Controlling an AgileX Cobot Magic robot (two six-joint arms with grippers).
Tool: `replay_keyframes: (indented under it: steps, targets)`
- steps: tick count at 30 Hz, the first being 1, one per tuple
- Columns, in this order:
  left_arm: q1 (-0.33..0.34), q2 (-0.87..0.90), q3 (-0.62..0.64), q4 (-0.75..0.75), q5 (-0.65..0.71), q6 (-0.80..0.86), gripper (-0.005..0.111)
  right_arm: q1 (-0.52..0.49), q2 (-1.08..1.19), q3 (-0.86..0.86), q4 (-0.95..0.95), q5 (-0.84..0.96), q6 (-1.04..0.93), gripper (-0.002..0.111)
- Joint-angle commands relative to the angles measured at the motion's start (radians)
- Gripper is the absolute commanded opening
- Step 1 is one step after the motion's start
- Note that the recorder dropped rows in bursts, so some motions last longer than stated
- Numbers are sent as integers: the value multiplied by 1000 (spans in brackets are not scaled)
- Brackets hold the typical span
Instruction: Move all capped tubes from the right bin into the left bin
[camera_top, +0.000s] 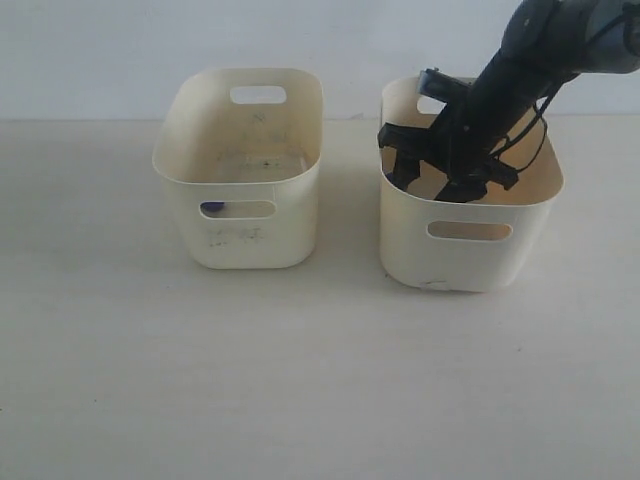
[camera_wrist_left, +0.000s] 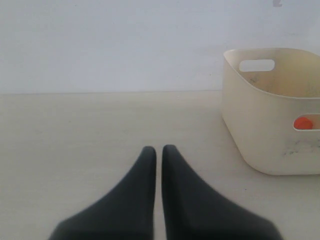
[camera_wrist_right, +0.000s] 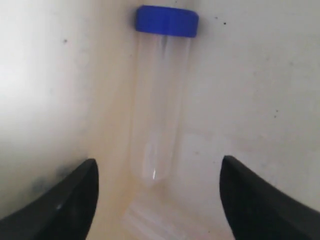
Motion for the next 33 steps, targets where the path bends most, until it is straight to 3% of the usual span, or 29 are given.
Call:
replay_keyframes:
  steps: [1,33]
  targets:
    - [0,0,-4,-6,-4,-10,4,-4,20,-2,3,-8,-15,76]
    - [0,0,-4,-6,-4,-10,4,-2,30,-2,-5,-111,22,75]
